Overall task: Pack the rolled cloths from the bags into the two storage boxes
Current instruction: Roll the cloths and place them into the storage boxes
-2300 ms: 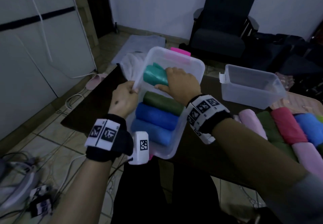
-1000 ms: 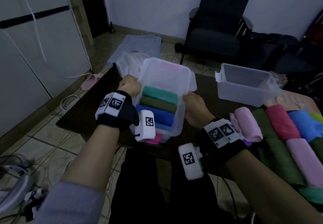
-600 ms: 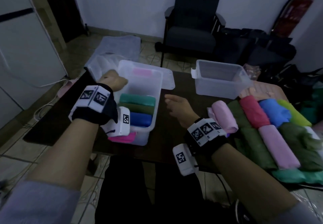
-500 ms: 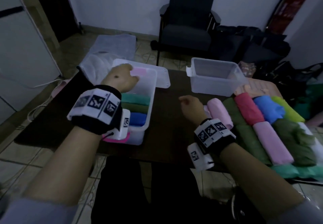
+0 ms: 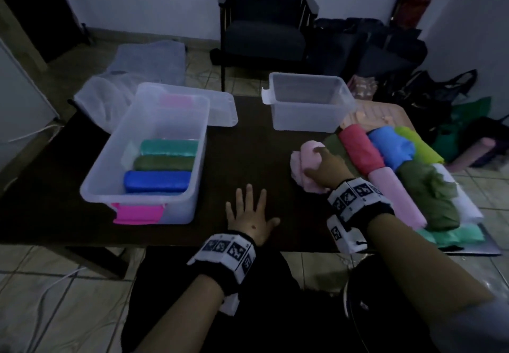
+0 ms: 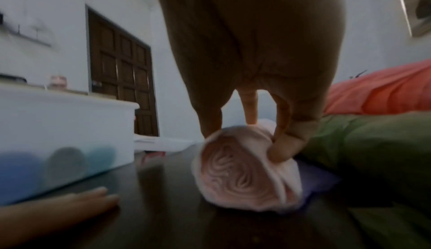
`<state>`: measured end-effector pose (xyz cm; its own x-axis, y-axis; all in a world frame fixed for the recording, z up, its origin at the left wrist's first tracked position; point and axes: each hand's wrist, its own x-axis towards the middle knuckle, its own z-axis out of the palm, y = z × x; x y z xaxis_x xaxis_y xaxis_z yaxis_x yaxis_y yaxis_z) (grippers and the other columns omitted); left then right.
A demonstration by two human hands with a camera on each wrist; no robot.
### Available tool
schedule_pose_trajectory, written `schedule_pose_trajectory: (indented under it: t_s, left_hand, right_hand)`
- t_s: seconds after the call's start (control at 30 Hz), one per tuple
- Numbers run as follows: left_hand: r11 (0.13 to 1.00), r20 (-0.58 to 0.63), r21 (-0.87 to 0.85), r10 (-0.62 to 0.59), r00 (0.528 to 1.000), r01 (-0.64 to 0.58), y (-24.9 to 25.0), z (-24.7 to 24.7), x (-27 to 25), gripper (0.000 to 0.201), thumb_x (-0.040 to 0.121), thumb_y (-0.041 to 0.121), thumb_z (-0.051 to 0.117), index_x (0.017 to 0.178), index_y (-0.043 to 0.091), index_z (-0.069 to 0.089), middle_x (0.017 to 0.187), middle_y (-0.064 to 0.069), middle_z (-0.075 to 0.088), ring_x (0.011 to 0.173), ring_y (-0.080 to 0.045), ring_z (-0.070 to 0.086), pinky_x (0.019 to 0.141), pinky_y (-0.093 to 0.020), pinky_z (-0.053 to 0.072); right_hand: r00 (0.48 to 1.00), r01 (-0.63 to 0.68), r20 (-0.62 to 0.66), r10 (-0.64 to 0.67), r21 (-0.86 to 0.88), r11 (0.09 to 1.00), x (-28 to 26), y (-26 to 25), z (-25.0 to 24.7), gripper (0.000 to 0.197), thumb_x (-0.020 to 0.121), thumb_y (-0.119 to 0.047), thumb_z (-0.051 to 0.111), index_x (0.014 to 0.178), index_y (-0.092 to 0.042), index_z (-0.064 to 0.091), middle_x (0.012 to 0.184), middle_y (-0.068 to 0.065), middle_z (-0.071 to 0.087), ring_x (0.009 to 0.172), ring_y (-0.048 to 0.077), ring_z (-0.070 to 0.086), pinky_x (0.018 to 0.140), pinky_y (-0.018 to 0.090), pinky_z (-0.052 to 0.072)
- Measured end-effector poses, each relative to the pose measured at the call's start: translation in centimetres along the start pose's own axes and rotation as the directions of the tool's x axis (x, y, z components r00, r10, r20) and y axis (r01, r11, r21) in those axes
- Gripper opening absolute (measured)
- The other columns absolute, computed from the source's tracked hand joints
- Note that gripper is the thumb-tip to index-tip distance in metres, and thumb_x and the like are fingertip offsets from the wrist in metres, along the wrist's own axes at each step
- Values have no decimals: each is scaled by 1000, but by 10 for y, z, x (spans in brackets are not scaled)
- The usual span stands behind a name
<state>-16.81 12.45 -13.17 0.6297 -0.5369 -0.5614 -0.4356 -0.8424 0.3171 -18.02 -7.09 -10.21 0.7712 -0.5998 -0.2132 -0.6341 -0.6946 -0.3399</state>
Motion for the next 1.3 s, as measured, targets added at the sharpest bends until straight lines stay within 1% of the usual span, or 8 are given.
schedule_pose_trajectory:
  t_s: [0.1, 0.23, 0.37, 0.53, 0.63, 0.87, 1.03, 1.3]
  left_hand:
    - [998, -47, 6, 56, 997, -56, -9, 7, 1, 72, 94, 57, 30, 149, 30, -8, 155, -2, -23, 142, -23, -22, 115, -46, -8]
    - [998, -50, -3, 65, 997, -65, -8, 3, 0, 74, 93, 55, 36, 150, 29, -5, 157, -2, -19, 144, -24, -19, 115, -47, -5]
    - [994, 6, 1, 108, 994, -108, -14, -15, -2, 70, 95, 37, 47, 150, 28, 5, 158, -4, -9, 145, -26, -9, 116, -47, 5]
    - [996, -165, -87, 12, 986, -26, -12, -46, 6, 39, 97, 16, 41, 136, 22, 46, 137, -5, 49, 121, -25, 49, 99, -37, 42]
    - [982, -214, -182, -78, 974, 38, 2, -61, 19, 38, 97, 31, 46, 133, 20, 49, 133, -8, 51, 118, -27, 52, 94, -37, 42]
    - [997, -177, -46, -74, 982, 67, 42, -62, 40, 38, 89, 35, 57, 117, 10, 55, 121, -10, 55, 109, -28, 56, 86, -37, 43]
    - [957, -178, -278, 39, 983, -88, 42, -72, 47, 30, 86, 23, 64, 113, 11, 60, 121, -8, 59, 109, -26, 57, 83, -29, 43]
    - [845, -253, -526, -48, 966, -96, 28, -110, 46, 26, 86, 17, 64, 112, 13, 66, 118, -6, 62, 105, -19, 58, 79, -26, 48]
  right_hand:
    - [995, 96, 21, -96, 18, 995, -20, -15, -1, 55, 91, -39, 55, 135, -8, 41, 133, 17, 49, 121, 32, 48, 99, 37, 38]
    - [965, 187, 228, -129, -254, 949, -44, -45, -7, 36, 101, -13, 32, 135, -2, 42, 141, 15, 41, 131, 26, 40, 104, 30, 33]
    - [930, 311, -2, -368, -530, 789, -42, -32, -2, 36, 92, -5, 42, 128, -8, 46, 134, 11, 40, 124, 28, 40, 93, 36, 39]
    - [872, 480, 194, -450, -524, 704, -38, -34, -13, 55, 90, -13, 56, 139, -28, 37, 140, 0, 42, 128, 23, 35, 99, 38, 32]
    - [856, 472, 183, -484, -660, 585, -45, -25, -11, 48, 87, -21, 59, 132, -31, 45, 133, 0, 43, 124, 23, 34, 97, 37, 30]
    - [817, 568, 263, -513, -520, 638, -48, 0, -6, 53, 78, -24, 66, 126, -21, 43, 124, 2, 46, 117, 22, 41, 92, 33, 31]
    - [785, 616, 270, -557, -440, 654, -52, 8, -2, 52, 76, -31, 65, 124, -20, 49, 120, 4, 46, 113, 23, 41, 93, 32, 32]
    - [733, 680, 312, -604, -335, 652, -59, -25, 11, 54, 79, -27, 64, 129, -17, 46, 121, 6, 45, 112, 25, 44, 83, 34, 35]
